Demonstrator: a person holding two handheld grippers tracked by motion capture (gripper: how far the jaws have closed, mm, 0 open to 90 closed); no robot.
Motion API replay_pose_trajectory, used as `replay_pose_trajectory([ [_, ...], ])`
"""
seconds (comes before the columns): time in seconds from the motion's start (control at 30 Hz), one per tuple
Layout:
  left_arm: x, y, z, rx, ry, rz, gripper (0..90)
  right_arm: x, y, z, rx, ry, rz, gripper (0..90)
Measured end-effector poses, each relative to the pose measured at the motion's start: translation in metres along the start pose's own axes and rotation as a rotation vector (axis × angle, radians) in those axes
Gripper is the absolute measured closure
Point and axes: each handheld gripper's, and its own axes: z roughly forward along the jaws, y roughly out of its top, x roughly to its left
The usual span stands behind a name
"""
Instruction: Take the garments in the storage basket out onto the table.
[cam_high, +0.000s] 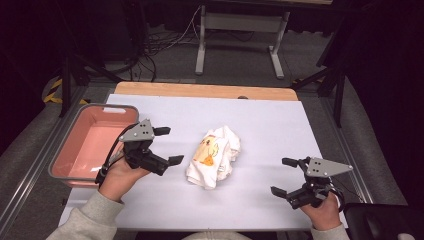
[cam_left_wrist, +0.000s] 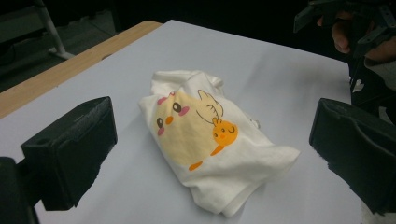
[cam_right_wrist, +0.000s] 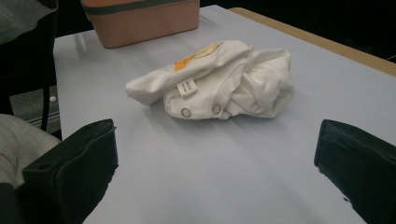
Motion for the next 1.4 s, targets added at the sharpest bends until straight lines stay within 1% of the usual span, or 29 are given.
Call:
replay_pose_trajectory([
  [0.13,0.000,-0.009,-0.007,-0.010,0.007,-0.005,1.5,0.000,-0.001,0.000,0.000,0.001,0.003,0.0],
  [0.3,0.001,-0.022,-0.014,0.000,0.005,-0.011,1.4,0.000,-0.002,-0.001,-0.003,-0.003,0.002,0.0],
  [0.47,0.002,-0.032,-0.022,0.001,0.029,-0.023,1.4,0.000,-0.004,-0.001,-0.003,-0.006,0.006,0.0],
  [0.6,0.003,-0.042,-0.026,-0.032,0.063,-0.036,1.2,-0.001,-0.006,0.000,0.000,-0.003,0.009,0.0],
  [0.7,0.004,-0.049,-0.028,-0.010,0.077,-0.053,1.2,-0.001,-0.006,0.001,0.004,0.001,0.008,0.0],
  [0.77,0.003,-0.051,-0.030,-0.026,0.079,-0.053,1.2,0.000,-0.007,0.001,0.003,0.002,0.008,0.0],
  [0.83,0.003,-0.051,-0.033,-0.032,0.086,-0.050,1.2,-0.001,-0.007,0.000,0.001,0.001,0.010,0.0],
  [0.9,0.003,-0.052,-0.035,-0.042,0.094,-0.059,1.2,-0.001,-0.007,-0.001,-0.002,-0.001,0.011,0.0],
  [0.93,0.003,-0.053,-0.035,-0.048,0.093,-0.071,1.2,0.000,-0.007,-0.001,-0.002,0.000,0.011,0.0],
  [0.97,0.004,-0.053,-0.035,-0.051,0.091,-0.072,1.2,0.000,-0.007,-0.001,-0.002,-0.001,0.010,0.0],
  [1.0,0.004,-0.053,-0.035,-0.053,0.088,-0.079,1.2,0.000,-0.008,-0.001,-0.002,-0.001,0.010,0.0],
  [1.17,0.004,-0.053,-0.035,-0.050,0.091,-0.073,1.2,0.000,-0.008,0.000,0.001,0.001,0.010,0.0],
  [1.4,0.004,-0.053,-0.034,-0.051,0.096,-0.078,1.3,0.000,-0.008,0.001,0.002,0.004,0.008,0.0],
])
